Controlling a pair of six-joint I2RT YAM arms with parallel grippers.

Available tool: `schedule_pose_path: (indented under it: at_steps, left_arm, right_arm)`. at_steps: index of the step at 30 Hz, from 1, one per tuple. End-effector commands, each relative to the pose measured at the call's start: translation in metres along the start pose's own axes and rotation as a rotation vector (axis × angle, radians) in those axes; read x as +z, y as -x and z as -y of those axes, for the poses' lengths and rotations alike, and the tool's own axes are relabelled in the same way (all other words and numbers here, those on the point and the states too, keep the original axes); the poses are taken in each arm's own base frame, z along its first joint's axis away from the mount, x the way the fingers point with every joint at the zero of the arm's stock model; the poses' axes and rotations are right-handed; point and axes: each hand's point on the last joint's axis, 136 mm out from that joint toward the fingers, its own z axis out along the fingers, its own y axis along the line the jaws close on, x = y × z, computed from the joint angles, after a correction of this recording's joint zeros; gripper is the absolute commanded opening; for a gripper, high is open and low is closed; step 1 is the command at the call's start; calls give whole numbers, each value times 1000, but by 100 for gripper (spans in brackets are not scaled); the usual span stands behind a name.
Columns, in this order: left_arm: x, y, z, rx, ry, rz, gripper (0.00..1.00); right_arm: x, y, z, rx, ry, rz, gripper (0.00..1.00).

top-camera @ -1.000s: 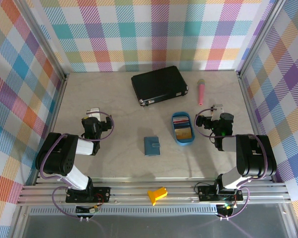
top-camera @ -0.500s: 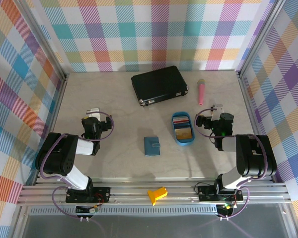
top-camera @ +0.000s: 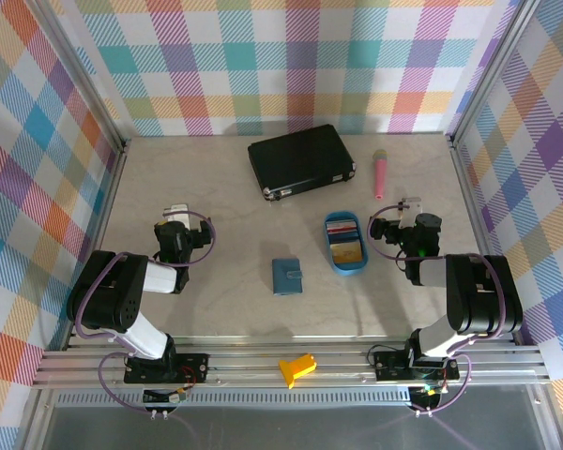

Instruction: Put the credit cards into the card holder

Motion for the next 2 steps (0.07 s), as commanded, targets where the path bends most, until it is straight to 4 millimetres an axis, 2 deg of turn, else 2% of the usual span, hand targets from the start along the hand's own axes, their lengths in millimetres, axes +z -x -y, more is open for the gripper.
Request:
schedule_pose_path:
  at_steps: [1,2]
  left_arm:
    - [2,7,-2,-15,2,14,100]
    - [2,7,-2,-16,2,15,100]
  right_arm:
    - [2,10,-1,-21,1,33,99]
    - [2,10,-1,-21,1,33,99]
